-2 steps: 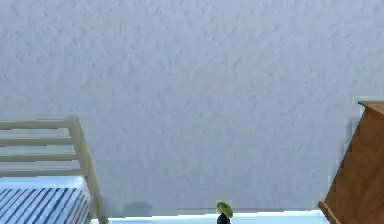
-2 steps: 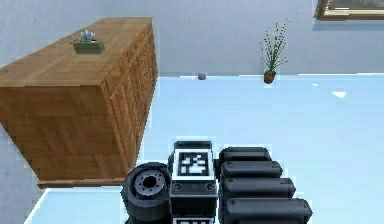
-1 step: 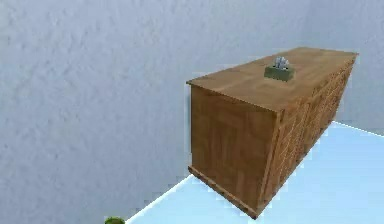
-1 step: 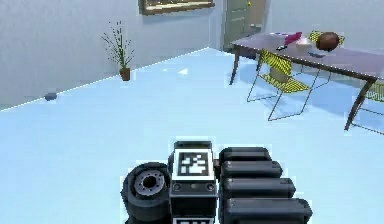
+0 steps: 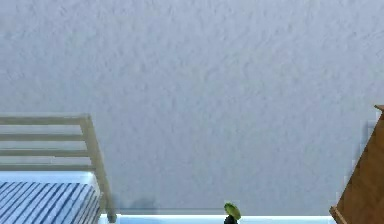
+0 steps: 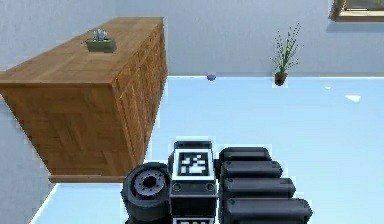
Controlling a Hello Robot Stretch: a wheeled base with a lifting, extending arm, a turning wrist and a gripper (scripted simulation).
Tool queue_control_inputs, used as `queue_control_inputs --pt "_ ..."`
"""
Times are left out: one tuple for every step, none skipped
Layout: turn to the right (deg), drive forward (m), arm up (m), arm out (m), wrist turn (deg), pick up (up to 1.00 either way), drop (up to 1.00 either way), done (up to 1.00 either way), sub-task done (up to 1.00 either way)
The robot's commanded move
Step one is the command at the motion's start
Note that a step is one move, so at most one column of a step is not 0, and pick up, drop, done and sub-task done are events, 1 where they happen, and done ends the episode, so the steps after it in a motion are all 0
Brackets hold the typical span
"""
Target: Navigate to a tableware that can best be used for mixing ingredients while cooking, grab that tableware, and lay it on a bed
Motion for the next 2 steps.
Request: queue_control_inputs --pt "-42.0 0.00 0.00 0.00 0.0 0.00 0.00 0.00 0.00" --pt "45.0 0.00 0.00 0.00 0.0 0.00 0.00 0.00 0.00"
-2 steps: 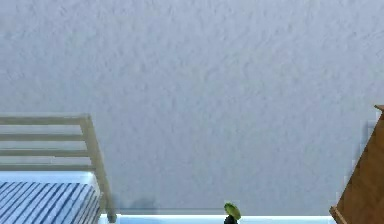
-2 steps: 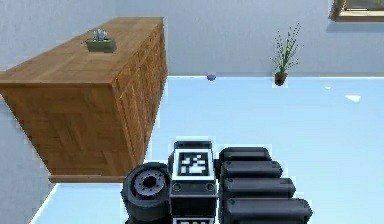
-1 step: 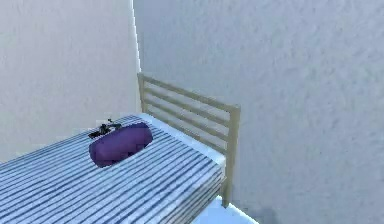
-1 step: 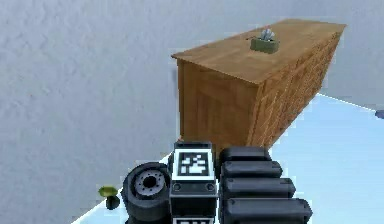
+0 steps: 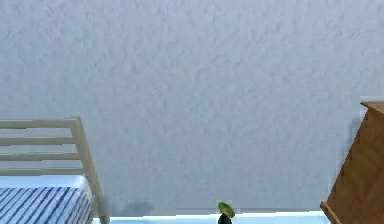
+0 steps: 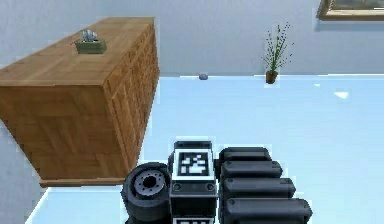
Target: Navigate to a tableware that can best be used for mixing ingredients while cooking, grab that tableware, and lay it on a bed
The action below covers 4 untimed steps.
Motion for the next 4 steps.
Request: queue_control_inputs --pt "45.0 0.00 0.00 0.00 0.0 0.00 0.00 0.00 0.00" --pt "9.0 0.00 0.00 0.00 0.0 0.00 0.00 0.00 0.00" --pt "-45.0 0.00 0.00 0.00 0.0 0.00 0.00 0.00 0.00" --pt "-45.0 0.00 0.00 0.00 0.0 0.00 0.00 0.00 0.00"
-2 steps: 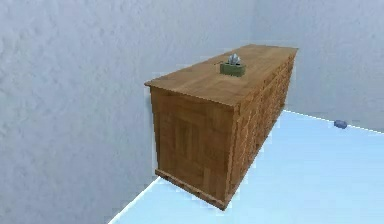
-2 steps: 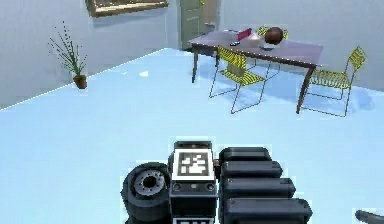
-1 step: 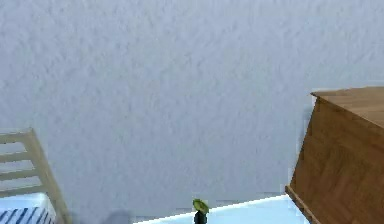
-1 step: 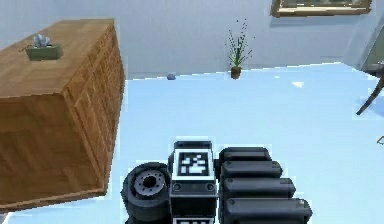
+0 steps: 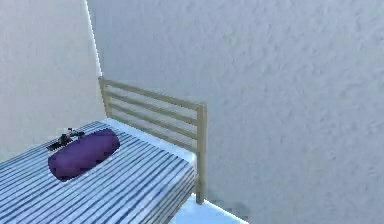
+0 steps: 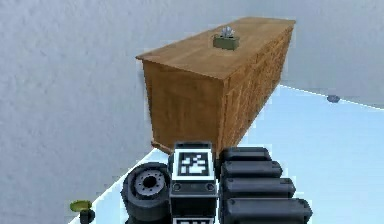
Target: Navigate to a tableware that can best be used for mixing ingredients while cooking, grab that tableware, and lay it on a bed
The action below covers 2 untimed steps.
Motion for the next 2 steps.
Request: queue_control_inputs --pt "-24.0 0.00 0.00 0.00 0.0 0.00 0.00 0.00 0.00" --pt "45.0 0.00 0.00 0.00 0.0 0.00 0.00 0.00 0.00"
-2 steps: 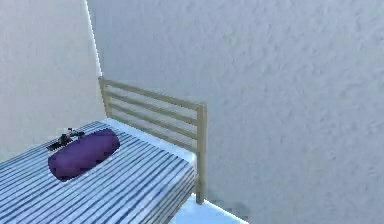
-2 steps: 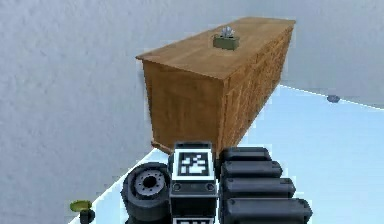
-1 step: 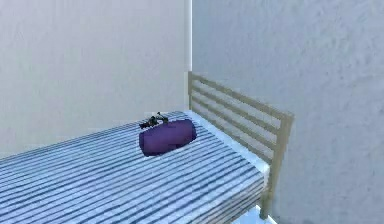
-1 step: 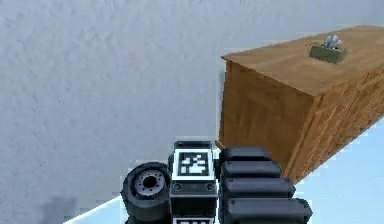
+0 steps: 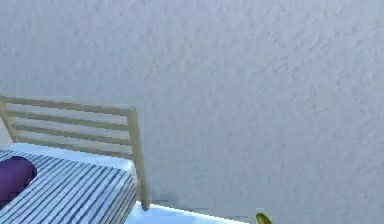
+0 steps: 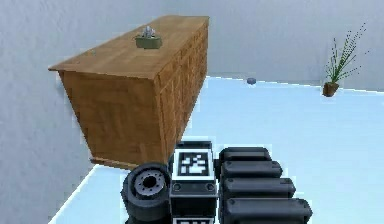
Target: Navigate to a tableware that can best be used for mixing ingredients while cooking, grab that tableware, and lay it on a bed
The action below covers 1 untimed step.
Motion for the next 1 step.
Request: queue_control_inputs --pt "45.0 0.00 0.00 0.00 0.0 0.00 0.00 0.00 0.00"
